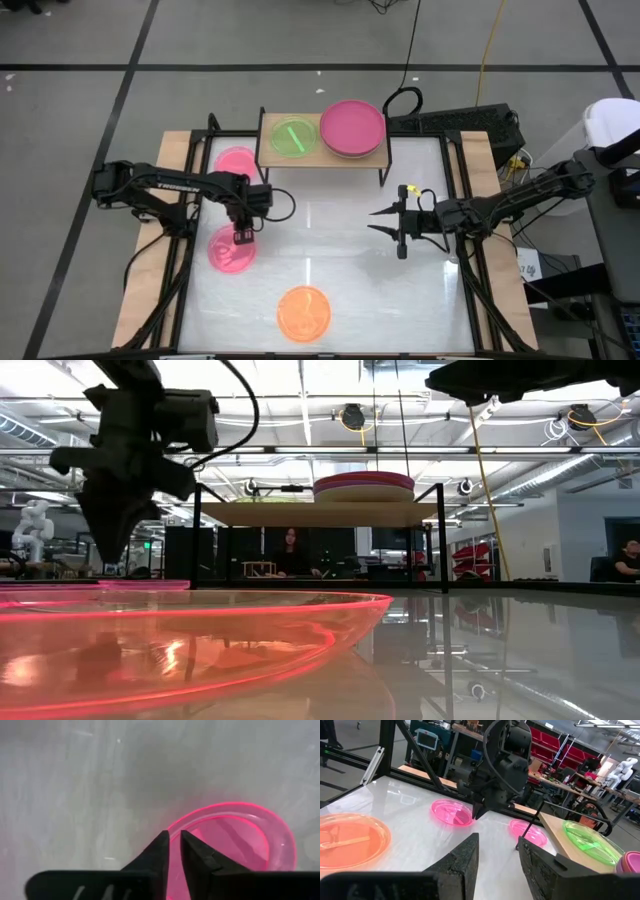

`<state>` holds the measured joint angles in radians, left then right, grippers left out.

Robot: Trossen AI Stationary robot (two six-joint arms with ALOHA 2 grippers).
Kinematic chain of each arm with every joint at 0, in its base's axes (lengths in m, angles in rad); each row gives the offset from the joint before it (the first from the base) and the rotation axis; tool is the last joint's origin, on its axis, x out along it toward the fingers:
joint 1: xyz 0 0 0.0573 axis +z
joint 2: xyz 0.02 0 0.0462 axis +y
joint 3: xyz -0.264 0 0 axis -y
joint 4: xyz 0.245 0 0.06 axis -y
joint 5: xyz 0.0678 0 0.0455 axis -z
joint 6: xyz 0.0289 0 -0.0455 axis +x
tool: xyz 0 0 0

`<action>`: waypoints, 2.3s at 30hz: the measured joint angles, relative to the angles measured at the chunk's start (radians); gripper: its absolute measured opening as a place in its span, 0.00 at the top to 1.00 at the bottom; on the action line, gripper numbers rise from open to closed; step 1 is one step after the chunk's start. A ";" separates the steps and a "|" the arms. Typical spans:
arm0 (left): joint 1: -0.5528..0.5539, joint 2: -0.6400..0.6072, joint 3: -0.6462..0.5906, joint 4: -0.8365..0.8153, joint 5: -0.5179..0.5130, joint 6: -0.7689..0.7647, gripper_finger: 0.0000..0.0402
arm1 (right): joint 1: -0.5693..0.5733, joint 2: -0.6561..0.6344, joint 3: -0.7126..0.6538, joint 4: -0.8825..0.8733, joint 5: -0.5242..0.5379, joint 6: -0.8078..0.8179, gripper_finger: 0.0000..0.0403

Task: Place and stack plates onto a shelf
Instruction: Stack the bottom pink transparent plate on top of the green transparent plate on the shelf

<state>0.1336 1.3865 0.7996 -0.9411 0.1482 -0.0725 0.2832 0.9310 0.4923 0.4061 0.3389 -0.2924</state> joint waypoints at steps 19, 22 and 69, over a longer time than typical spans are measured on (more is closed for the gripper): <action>0.009 0.013 -0.083 0.035 0.008 -0.015 0.79 | 0.000 0.000 0.000 0.000 0.000 -0.001 0.70; 0.009 0.035 -0.083 0.035 0.008 -0.016 0.79 | 0.000 0.000 0.000 0.000 0.000 -0.002 0.70; -0.744 0.168 0.348 -0.148 -0.348 -0.611 0.79 | 0.000 0.000 0.000 0.000 0.000 0.018 0.70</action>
<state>-0.6107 1.5547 1.1477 -1.0890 -0.1998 -0.6839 0.2832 0.9310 0.4919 0.4062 0.3389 -0.2743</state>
